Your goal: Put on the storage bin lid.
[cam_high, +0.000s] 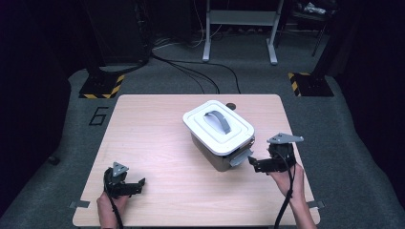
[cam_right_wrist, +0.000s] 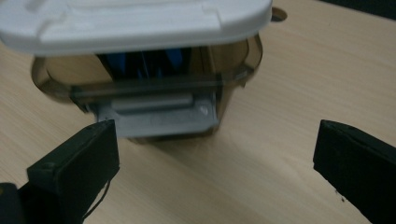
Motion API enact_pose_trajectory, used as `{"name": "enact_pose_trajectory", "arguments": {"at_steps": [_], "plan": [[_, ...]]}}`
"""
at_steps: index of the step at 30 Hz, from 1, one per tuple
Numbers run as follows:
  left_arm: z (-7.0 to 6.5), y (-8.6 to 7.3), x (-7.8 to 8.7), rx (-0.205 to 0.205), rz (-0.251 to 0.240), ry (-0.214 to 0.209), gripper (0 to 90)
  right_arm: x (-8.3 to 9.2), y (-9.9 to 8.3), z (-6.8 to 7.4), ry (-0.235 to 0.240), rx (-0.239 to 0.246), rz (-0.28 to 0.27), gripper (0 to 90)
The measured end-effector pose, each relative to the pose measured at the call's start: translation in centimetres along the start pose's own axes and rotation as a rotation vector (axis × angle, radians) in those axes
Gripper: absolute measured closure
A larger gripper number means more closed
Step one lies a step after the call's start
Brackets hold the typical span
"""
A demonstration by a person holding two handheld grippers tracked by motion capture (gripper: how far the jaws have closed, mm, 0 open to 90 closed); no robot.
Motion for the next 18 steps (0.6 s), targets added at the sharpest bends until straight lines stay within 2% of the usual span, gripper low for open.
{"name": "enact_pose_trajectory", "arguments": {"at_steps": [5,11,16,18], "plan": [[0.0,0.0,0.0,0.0,0.0,0.0,2.4,-2.0,-3.6,-1.2,-0.015,-0.025,0.033,0.0],[0.0,0.0,0.0,-0.001,0.0,0.0,2.5,-4.9,-7.4,-2.2,-0.028,-0.089,0.047,0.0],[0.0,0.0,0.0,-0.001,0.001,0.0,2.4,-6.6,-9.2,-2.7,-0.054,-0.086,0.041,0.0],[0.0,0.0,0.0,-0.001,0.0,0.001,2.4,-7.2,-9.9,-3.0,-0.095,-0.072,0.032,0.0]]}}
Point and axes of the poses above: each handheld gripper's, and its own axes: x roughly backward along the jaws, y roughly out of its top, z roughly to its left, the point moved 3 cm from there along -x, roughly forward along the jaws, and after that the axes turned 15 degrees about -x, right-handed, at the moved point
